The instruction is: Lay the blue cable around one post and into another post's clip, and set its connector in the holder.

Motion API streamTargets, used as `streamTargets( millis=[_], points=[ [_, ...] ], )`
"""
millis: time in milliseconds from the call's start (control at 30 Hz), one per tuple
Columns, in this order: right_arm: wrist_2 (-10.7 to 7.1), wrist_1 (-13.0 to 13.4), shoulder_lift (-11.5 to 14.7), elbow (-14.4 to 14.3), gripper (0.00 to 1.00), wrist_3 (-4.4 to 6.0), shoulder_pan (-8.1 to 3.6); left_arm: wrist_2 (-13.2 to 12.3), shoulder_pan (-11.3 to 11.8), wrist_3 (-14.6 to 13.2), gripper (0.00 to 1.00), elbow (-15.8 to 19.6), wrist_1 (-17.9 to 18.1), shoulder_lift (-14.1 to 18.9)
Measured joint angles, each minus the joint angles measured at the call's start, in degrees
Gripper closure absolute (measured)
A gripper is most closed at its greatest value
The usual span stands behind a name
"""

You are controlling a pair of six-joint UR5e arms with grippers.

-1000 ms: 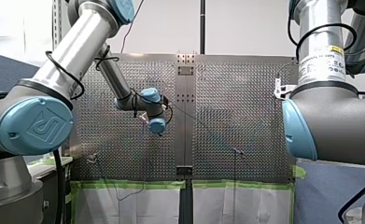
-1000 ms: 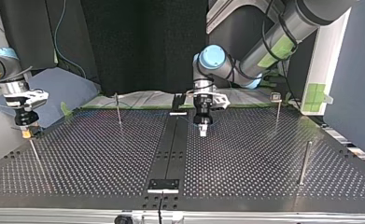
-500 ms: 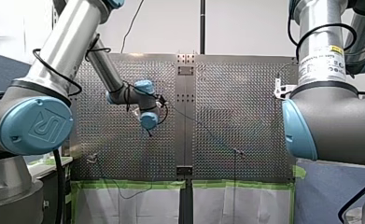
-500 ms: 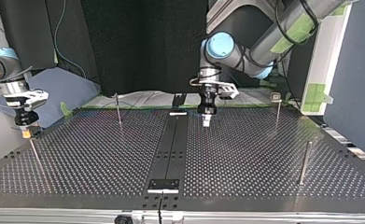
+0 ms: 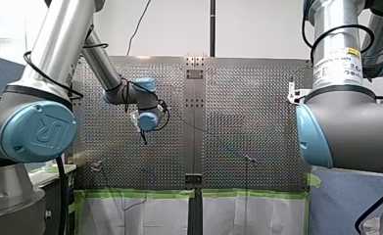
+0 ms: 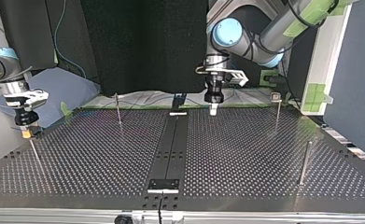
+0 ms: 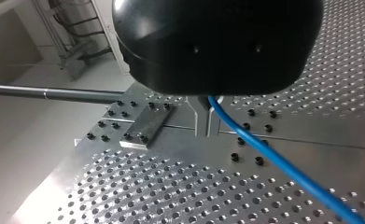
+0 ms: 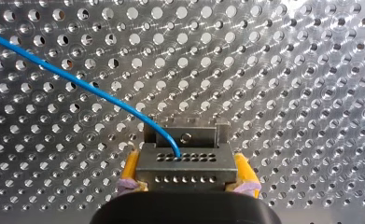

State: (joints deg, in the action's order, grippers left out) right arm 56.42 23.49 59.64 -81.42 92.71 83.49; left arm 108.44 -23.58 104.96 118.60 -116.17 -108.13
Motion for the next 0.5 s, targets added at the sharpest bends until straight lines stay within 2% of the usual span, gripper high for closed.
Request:
streamTargets(
  millis=[133,500],
  points=[
    [0.00,0.00,0.00,0.00,1.00,0.00,0.00,-0.33,0.07,-0.04,1.00,2.06,-1.42,1.27],
    [0.00,0.00,0.00,0.00,1.00,0.00,0.00,-1.93,0.65,0.28,1.00,7.68,-3.33,1.58]
  ],
)
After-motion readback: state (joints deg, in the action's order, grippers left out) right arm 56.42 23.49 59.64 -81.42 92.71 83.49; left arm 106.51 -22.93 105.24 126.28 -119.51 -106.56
